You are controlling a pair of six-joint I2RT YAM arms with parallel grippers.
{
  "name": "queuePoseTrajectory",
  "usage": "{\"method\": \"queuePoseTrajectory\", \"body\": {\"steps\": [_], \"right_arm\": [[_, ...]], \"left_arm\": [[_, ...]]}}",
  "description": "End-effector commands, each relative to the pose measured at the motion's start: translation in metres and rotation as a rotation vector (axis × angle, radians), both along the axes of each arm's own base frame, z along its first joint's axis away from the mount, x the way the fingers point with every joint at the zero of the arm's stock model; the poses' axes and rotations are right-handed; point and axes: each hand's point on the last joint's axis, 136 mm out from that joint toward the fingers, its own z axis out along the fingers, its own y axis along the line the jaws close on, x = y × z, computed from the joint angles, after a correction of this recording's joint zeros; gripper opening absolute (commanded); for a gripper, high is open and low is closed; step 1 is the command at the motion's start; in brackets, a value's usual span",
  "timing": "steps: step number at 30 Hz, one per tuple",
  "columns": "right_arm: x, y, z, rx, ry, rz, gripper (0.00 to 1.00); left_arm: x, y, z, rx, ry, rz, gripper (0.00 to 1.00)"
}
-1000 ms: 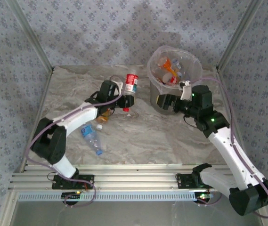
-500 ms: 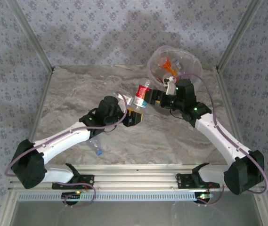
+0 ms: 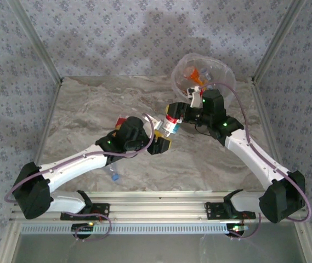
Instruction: Put the plastic bottles in the bin
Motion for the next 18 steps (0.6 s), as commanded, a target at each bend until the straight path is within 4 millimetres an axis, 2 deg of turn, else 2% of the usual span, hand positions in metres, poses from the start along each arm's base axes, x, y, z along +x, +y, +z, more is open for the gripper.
{"method": "queuePoseTrajectory", "body": {"steps": [1,2,5,9,10,13,18], "right_arm": [[-0.002,0.000,0.021,0.010,-0.051,0.005,0.55],[-0.003,-0.001,0.024,0.010,-0.056,0.001,0.54],[-0.005,-0.005,0.031,0.001,-0.072,-0.008,0.53],[-0.006,-0.021,0.041,-0.073,-0.115,-0.049,0.53],[-0.005,-0.026,0.053,-0.086,-0.143,-0.065,0.53],[-0.004,-0.044,0.070,-0.129,-0.187,-0.098,0.53],[0.002,-0.077,0.119,-0.172,-0.289,-0.191,0.53]], "left_arm": [[0.000,-0.002,0.021,-0.032,-0.040,-0.004,0.61],[0.000,-0.003,0.022,-0.036,-0.036,-0.003,0.63],[0.000,-0.005,0.026,-0.051,-0.027,-0.005,0.78],[-0.004,-0.003,0.039,-0.078,-0.038,-0.013,0.99],[-0.006,-0.002,0.042,-0.083,-0.044,-0.019,1.00],[-0.011,0.003,0.048,-0.077,-0.061,-0.031,1.00],[-0.018,0.017,0.053,-0.033,-0.092,-0.036,1.00]]}}
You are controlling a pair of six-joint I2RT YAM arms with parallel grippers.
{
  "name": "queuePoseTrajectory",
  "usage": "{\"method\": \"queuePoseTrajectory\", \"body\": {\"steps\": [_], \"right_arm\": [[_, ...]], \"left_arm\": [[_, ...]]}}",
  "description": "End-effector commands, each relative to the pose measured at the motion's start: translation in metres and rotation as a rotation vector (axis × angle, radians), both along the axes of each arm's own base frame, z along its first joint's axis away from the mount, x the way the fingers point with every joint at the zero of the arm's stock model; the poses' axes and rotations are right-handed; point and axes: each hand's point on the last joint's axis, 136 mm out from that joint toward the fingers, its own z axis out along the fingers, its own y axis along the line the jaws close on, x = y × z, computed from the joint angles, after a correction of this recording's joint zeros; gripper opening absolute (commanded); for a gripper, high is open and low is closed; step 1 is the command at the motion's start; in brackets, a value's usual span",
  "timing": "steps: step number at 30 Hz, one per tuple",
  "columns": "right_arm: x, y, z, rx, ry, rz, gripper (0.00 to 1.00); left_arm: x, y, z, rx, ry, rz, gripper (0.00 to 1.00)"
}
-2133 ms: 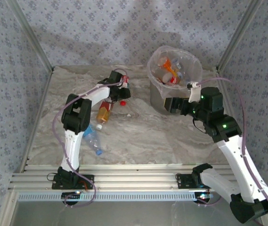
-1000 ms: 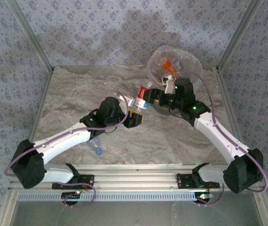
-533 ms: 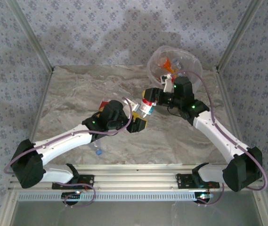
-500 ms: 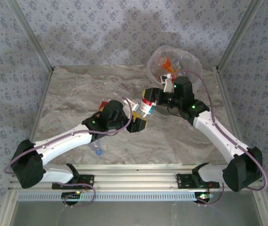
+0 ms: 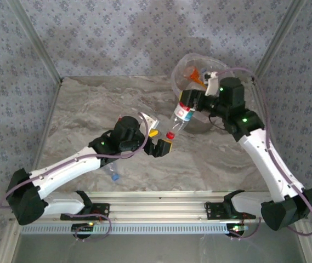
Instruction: Put the plastic bottles in the bin
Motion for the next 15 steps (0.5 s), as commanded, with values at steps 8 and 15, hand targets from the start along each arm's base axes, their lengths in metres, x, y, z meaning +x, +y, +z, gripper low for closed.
{"method": "queuePoseTrajectory", "body": {"steps": [8,15], "right_arm": [[0.022,-0.074,0.095,-0.182,-0.231,-0.241,0.53],[0.060,-0.116,0.112,-0.322,-0.286,-0.426,0.51]], "left_arm": [[-0.004,0.032,0.019,0.077,-0.092,0.052,1.00],[0.002,0.049,0.011,0.120,-0.056,0.140,0.99]]}}
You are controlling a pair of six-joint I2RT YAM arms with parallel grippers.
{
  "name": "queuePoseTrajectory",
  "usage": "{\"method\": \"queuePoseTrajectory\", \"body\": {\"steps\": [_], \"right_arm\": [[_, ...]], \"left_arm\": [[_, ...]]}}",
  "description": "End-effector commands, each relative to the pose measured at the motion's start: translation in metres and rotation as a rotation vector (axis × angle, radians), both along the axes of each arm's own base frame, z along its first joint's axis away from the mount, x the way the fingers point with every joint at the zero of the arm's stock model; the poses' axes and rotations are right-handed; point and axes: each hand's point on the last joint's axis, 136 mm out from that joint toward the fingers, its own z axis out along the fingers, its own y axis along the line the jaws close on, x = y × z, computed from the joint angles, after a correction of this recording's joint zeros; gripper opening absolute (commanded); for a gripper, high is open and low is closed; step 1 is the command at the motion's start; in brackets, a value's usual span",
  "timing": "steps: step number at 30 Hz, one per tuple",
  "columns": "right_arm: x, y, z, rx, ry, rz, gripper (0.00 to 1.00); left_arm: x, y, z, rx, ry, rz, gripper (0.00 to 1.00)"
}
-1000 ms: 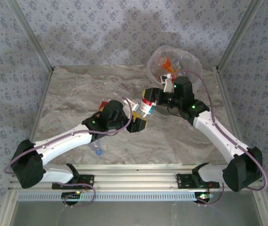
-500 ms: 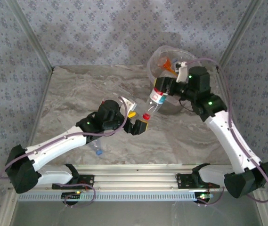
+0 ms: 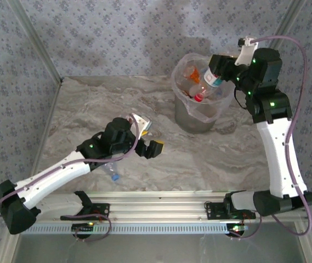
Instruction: Put the plastic bottles in the bin
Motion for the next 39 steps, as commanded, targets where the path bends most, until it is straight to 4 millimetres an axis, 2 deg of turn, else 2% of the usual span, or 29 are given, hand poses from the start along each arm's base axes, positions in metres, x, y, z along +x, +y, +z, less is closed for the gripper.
{"method": "queuePoseTrajectory", "body": {"steps": [1,5,11,19,23,27,33,39], "right_arm": [[0.018,-0.022,-0.004,-0.127,0.004,-0.118,0.51],[0.040,-0.027,-0.023,-0.227,0.028,-0.146,0.51],[0.064,-0.010,-0.060,-0.389,0.087,-0.095,0.51],[0.078,0.018,-0.122,-0.570,0.226,-0.003,0.52],[0.084,0.027,-0.144,-0.622,0.282,0.013,0.54],[0.085,0.033,-0.141,-0.606,0.271,0.036,0.65],[0.073,0.046,-0.102,-0.482,0.212,0.083,0.86],[0.056,0.040,-0.078,-0.385,0.188,0.085,0.91]], "left_arm": [[0.005,0.014,0.002,0.022,0.012,0.065,0.99],[0.010,0.022,0.000,0.022,0.032,0.101,0.99],[0.017,0.031,-0.005,0.032,0.054,0.139,0.99],[0.026,0.048,-0.014,0.021,0.095,0.201,0.98],[0.030,0.058,-0.018,0.019,0.113,0.233,0.98],[0.034,0.069,-0.025,0.036,0.141,0.272,0.98],[0.048,0.089,-0.039,0.041,0.182,0.346,0.98],[0.064,0.107,-0.057,0.073,0.229,0.408,0.97]]}}
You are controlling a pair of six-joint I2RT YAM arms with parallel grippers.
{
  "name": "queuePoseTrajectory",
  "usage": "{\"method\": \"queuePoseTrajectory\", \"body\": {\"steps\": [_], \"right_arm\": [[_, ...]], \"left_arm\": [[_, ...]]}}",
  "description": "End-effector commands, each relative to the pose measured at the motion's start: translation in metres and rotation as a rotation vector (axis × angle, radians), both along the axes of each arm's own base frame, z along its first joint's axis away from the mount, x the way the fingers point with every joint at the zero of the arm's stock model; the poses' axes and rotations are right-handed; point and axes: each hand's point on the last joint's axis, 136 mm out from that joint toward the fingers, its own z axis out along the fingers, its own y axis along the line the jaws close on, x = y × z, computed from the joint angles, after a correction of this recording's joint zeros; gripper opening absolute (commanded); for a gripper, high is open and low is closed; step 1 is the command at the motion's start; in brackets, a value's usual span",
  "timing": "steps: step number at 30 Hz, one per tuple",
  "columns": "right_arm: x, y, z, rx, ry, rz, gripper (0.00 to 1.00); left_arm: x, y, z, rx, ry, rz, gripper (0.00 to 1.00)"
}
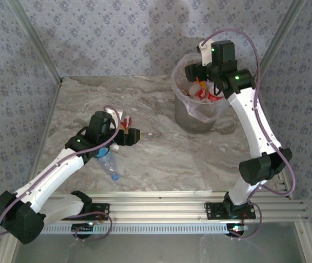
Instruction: Put the plastic bottles in the bin
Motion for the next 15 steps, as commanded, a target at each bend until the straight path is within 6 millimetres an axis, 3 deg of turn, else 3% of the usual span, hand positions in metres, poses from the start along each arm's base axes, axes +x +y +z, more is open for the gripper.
{"method": "queuePoseTrajectory", "body": {"steps": [1,8,12,15], "right_arm": [[-0.023,-0.005,0.027,0.105,-0.015,0.005,0.91],[-0.067,-0.001,0.050,0.320,-0.023,0.093,0.92],[-0.099,0.006,0.055,0.461,-0.014,0.167,0.93],[-0.123,0.013,0.047,0.534,0.029,0.225,0.94]], "left_arm": [[0.005,0.007,-0.014,0.008,0.052,0.020,0.97],[0.032,0.030,-0.044,0.062,0.133,0.104,0.96],[0.047,0.040,-0.059,0.122,0.156,0.123,0.95],[0.057,0.043,-0.069,0.177,0.163,0.121,0.93]]}}
